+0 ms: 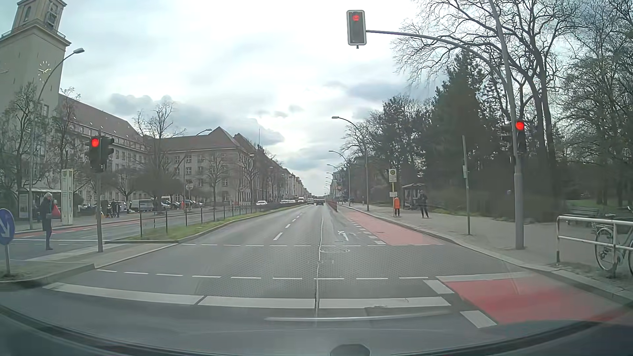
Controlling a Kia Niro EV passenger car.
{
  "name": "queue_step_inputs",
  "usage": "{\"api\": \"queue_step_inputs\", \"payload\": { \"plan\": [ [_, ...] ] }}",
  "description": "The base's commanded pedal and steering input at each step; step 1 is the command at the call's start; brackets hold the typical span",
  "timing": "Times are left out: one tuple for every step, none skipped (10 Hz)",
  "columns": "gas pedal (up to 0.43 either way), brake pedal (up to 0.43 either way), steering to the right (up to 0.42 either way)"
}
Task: Follow the waypoints while adhering to traffic rules and regulations
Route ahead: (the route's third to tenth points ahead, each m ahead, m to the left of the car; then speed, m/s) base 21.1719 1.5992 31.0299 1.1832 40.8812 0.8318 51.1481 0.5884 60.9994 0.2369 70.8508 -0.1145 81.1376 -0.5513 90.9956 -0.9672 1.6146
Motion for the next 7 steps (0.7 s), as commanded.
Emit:
{"api": "queue_step_inputs", "payload": {
  "plan": [
    [0.0,0.195,-0.016],
    [0.0,0.189,-0.014],
    [0.0,0.183,-0.01],
    [0.0,0.171,-0.008],
    [0.0,0.171,-0.008],
    [0.0,0.171,-0.008],
    [0.0,0.171,-0.008]
  ]
}}
